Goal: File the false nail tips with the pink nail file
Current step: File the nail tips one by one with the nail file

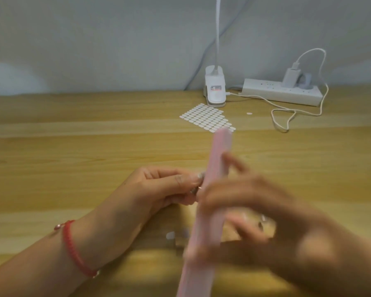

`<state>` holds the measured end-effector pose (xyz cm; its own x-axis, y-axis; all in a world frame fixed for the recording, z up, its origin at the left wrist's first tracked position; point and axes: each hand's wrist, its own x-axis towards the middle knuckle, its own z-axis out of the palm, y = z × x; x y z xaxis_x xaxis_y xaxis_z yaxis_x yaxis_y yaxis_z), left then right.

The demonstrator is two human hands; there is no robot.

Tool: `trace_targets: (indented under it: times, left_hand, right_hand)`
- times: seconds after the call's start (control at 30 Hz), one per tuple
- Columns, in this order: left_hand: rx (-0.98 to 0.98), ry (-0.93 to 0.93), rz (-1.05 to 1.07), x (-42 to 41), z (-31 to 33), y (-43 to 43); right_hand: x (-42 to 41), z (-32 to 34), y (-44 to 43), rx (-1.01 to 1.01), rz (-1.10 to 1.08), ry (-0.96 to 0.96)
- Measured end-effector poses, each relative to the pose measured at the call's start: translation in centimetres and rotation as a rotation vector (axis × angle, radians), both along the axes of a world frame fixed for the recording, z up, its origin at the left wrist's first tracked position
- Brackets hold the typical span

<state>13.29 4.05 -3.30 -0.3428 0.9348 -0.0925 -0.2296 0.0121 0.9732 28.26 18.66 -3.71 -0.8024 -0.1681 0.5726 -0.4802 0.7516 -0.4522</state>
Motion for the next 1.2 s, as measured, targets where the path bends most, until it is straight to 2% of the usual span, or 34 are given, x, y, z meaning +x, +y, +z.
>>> trace_targets:
  times: [0.13, 0.27, 0.33, 0.47, 0.57, 0.67, 0.8, 0.83, 0.87, 0.97, 1.03, 1.1, 1.17, 1.2]
  left_hand:
    - [-0.008, 0.029, 0.052, 0.2, -0.1, 0.4]
    - [0.006, -0.037, 0.023, 0.1, 0.0, 0.0]
    - [0.005, -0.009, -0.021, 0.1, 0.1, -0.1]
    - [0.008, 0.019, 0.067, 0.2, -0.1, 0.4]
    - [0.005, -0.018, 0.075, -0.1, -0.2, 0.3]
    - [0.004, -0.024, 0.056, -0.2, -0.2, 0.0]
    - [-0.013, 0.004, 0.075, 0.2, 0.0, 0.3]
    - [-0.014, 0.005, 0.083, 0.2, 0.0, 0.4]
    - [-0.019, 0.008, 0.086, 0.1, 0.0, 0.4]
    - [-0.025, -0.018, 0.074, 0.0, -0.1, 0.1]
    - [-0.025, -0.020, 0.051, 0.1, 0.0, 0.1]
    - [-0.037, 0.011, 0.050, 0.2, 0.1, 0.2]
    - [-0.031, 0.017, 0.075, 0.3, 0.1, 0.3]
    - [-0.029, 0.019, 0.083, 0.2, 0.1, 0.3]
  right_hand:
    - [-1.2, 2.3, 4.6, 0.227, -0.364, 0.219]
    - [-1.5, 1.8, 4.8, 0.269, -0.376, 0.276]
    - [-1.6, 1.8, 5.0, 0.303, -0.369, 0.263]
    - [-1.2, 2.4, 4.8, 0.320, -0.445, 0.213]
    - [-0.4, 0.4, 1.5, 0.336, -0.260, 0.152]
    - [0.0, 0.0, -0.2, 0.363, -0.098, 0.175]
    - [-1.0, 2.7, 4.2, 0.313, -0.470, 0.216]
    - [-1.1, 2.6, 4.3, 0.321, -0.498, 0.214]
    - [-1.0, 2.0, 3.4, 0.321, -0.458, 0.197]
    - [0.1, -0.8, -0.5, 0.363, -0.159, 0.170]
    - [0.2, -0.8, -0.2, 0.319, -0.087, 0.160]
    - [-0.4, 0.8, 2.3, 0.267, -0.265, 0.172]
    - [-0.9, 2.3, 4.5, 0.299, -0.469, 0.208]
    - [-1.0, 2.4, 4.7, 0.299, -0.486, 0.220]
